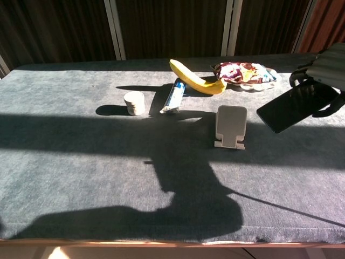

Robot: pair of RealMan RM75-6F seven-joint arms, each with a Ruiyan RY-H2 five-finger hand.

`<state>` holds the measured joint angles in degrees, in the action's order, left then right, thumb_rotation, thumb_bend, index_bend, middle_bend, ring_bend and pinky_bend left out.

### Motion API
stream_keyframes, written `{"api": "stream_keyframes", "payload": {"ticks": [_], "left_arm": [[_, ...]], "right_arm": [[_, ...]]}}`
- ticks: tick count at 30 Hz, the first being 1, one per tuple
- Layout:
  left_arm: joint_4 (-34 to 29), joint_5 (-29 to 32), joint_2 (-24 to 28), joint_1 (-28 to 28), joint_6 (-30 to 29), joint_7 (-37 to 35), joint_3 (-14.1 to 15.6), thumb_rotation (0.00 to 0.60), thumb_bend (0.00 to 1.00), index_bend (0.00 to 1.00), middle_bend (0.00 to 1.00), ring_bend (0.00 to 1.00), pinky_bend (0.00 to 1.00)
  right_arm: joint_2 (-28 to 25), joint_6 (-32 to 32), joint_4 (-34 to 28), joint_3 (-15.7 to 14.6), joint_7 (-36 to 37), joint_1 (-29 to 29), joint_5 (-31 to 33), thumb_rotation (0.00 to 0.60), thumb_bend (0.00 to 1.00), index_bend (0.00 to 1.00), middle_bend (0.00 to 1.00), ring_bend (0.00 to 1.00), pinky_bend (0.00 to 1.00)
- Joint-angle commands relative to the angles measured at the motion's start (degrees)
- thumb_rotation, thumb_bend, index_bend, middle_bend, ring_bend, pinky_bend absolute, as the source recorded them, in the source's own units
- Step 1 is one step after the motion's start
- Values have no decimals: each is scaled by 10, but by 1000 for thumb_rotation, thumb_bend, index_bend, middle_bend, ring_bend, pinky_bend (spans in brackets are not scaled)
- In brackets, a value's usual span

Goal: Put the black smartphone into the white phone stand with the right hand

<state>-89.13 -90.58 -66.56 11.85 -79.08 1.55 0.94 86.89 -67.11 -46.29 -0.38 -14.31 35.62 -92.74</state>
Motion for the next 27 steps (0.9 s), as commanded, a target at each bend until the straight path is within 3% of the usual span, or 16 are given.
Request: {"api": "stream_keyframes", "payload": {"ticks": [1,14,20,27], "left_arm": [[0,-1,0,0,-1,-1,0,600,383,0,0,0,56],[0,-3,2,3,5,-7,2,600,385,0,0,0,56],[1,-4,2,3,5,-9,3,600,385,0,0,0,56],[1,-4,2,4,8,-11,4,600,385,0,0,0,56]], "right_arm": [[-7,-50,11,4,-34,-1,-26,600,330,1000,725,550,510],[-68,-158,-13,-13,-189,51,-153,600,329,1000,726,551,509],[-107,-113,-62,-27,-274,106,-215,600,329,1000,727,551,504],[-118,-69,-96,-27,-301,139,-234,600,330,1000,731,551,486]]}}
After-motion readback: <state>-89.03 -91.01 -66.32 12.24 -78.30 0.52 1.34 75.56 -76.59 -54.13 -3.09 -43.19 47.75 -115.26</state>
